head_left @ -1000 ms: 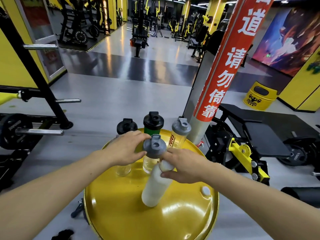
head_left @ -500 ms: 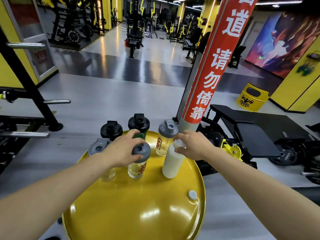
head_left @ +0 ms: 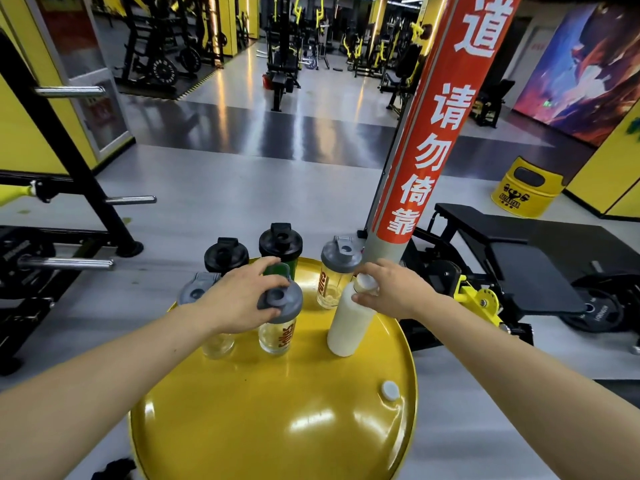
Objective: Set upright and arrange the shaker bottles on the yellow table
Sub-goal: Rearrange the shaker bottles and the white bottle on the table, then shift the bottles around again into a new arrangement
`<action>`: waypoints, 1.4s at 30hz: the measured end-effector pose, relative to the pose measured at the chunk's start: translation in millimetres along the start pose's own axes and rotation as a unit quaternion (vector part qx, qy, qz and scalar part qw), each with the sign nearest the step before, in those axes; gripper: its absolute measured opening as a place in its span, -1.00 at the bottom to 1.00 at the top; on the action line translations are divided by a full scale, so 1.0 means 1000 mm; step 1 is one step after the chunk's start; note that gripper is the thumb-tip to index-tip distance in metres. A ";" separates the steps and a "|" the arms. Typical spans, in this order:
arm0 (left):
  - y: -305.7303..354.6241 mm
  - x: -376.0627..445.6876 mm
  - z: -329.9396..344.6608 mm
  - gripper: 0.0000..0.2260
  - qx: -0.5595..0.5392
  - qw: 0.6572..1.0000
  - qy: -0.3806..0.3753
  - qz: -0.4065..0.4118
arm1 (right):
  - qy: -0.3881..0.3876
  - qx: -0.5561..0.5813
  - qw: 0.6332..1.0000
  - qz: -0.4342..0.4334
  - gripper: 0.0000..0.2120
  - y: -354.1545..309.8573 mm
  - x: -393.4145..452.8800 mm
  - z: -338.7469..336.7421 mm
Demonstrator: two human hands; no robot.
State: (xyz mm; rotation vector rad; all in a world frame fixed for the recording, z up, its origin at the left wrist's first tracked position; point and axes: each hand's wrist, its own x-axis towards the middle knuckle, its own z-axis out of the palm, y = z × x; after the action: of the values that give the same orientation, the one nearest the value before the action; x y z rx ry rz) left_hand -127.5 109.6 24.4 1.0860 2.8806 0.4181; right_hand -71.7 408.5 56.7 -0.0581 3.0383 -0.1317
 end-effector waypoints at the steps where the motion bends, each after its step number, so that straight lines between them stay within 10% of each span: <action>1: 0.000 -0.002 -0.003 -0.46 0.006 1.000 -0.007 0.001 | 0.005 -0.016 1.000 -0.006 -0.38 -0.001 -0.001 -0.001; 14: -0.066 -0.045 -0.054 -0.71 -0.118 0.973 0.082 -0.182 | 0.076 0.132 0.978 -0.145 -0.63 -0.151 0.020 -0.031; 21: -0.099 -0.067 -0.045 -0.82 -0.382 0.860 0.066 -0.330 | -0.052 0.236 0.969 -0.052 -0.54 -0.222 0.026 0.015; 26: -0.107 -0.067 -0.031 -0.55 -0.495 0.775 -0.007 -0.392 | -0.121 0.278 0.951 0.061 -0.70 -0.237 0.037 0.042; 42: -0.118 -0.059 -0.014 -0.68 -0.521 0.776 -0.011 -0.355 | -0.107 0.353 0.923 0.107 -0.35 -0.246 0.031 0.053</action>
State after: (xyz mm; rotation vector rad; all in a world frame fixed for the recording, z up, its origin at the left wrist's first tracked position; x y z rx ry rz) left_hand -160.8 -17.2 3.2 -0.1775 2.1023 1.5686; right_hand -89.2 158.1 22.5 0.2923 2.5720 -1.0960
